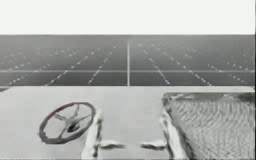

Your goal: Pick up and drop off the object

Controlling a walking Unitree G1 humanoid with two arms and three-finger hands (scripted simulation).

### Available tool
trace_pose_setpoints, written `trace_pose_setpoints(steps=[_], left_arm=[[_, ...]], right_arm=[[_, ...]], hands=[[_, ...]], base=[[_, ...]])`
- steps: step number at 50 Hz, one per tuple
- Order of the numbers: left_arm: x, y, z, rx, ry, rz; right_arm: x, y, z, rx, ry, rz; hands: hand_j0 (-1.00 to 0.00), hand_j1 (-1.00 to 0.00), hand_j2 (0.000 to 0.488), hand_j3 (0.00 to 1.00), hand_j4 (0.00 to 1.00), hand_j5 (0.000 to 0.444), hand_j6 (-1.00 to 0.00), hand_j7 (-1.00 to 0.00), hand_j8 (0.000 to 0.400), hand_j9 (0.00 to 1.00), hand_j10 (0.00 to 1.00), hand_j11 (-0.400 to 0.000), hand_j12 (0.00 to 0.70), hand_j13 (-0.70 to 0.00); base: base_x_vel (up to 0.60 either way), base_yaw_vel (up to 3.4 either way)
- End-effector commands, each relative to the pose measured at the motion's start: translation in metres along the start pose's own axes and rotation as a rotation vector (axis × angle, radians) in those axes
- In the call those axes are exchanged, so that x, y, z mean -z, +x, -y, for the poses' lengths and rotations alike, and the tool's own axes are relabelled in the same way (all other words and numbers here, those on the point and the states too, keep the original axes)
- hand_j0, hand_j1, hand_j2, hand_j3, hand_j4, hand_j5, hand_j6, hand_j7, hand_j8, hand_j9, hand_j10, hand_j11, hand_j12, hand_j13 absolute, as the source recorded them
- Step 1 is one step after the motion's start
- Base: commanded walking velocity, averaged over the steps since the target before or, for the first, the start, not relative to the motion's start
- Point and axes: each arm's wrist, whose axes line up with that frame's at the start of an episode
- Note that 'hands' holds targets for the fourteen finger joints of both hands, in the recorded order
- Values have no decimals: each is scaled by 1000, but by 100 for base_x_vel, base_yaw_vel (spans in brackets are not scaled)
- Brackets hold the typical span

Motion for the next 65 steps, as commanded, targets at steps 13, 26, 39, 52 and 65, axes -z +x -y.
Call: trace_pose_setpoints(steps=[13,26,39,52,65], left_arm=[[-66,77,-50,-239,884,39],[-12,83,-78,-45,1278,-238],[5,64,-73,-137,1149,-181],[-113,63,32,144,111,-187],[-110,5,-20,343,-922,33]], right_arm=[[37,16,-22,227,-132,235],[38,20,-23,219,-108,234],[40,7,-23,200,-89,251],[46,23,-37,140,-133,255],[78,33,-209,351,410,154]], hands=[[0,0,0,0,0,0,0,0,0,0,0,0,0,0],[0,0,0,0,0,0,0,0,0,0,0,0,0,0],[-1000,-1000,0,0,0,0,-1000,-1000,400,0,0,0,700,0],[-1000,-1000,0,0,0,0,-1000,-1000,400,0,0,0,700,0],[-1000,-1000,0,0,0,0,-1000,-1000,400,0,0,0,700,0]], base=[[0,0],[0,0],[0,0],[0,0],[0,0]])
